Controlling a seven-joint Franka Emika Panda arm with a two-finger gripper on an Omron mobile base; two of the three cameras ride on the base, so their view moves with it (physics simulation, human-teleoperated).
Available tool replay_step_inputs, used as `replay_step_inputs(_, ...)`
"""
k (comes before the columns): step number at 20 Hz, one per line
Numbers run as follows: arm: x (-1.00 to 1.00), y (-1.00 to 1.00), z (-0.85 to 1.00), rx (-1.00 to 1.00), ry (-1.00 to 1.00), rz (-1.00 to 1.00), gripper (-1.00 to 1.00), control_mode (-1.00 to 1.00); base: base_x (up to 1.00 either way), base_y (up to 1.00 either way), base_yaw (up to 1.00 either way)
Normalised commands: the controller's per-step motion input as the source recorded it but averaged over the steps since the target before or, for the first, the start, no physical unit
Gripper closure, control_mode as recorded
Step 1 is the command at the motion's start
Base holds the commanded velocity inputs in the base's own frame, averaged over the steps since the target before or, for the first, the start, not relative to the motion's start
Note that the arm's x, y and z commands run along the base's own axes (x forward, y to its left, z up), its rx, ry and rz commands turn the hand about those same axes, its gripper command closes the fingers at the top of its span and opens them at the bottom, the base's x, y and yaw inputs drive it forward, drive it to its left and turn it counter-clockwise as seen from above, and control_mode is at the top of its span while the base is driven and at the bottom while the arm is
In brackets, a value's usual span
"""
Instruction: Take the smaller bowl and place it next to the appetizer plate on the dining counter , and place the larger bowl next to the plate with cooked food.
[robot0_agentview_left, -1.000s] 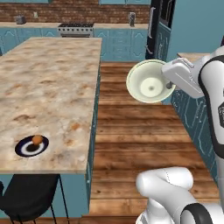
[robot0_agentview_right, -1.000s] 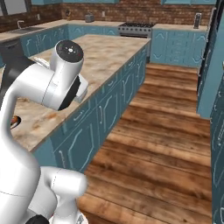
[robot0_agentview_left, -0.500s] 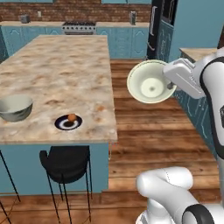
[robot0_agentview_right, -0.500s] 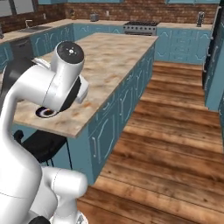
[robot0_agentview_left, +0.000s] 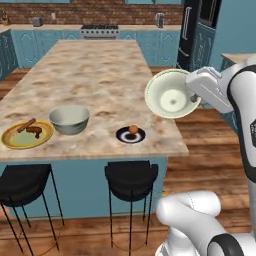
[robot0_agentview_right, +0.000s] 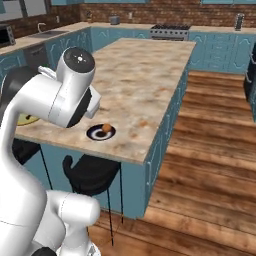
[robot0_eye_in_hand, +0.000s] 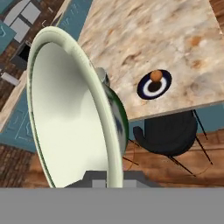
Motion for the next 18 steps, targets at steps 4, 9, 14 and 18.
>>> replay_step_inputs(4,0.0,0.0,0.0,0.0,0.0,0.0,1.0,1.0,-0.1,0.89,-0.1)
replay_step_inputs(9,0.0,0.0,0.0,0.0,0.0,0.0,1.0,1.0,0.24,-0.1,-0.14)
replay_step_inputs(14,0.0,0.0,0.0,0.0,0.0,0.0,1.0,1.0,0.97,-0.19,-0.08)
replay_step_inputs(18,0.0,0.0,0.0,0.0,0.0,0.0,1.0,1.0,1.0,-0.22,-0.06)
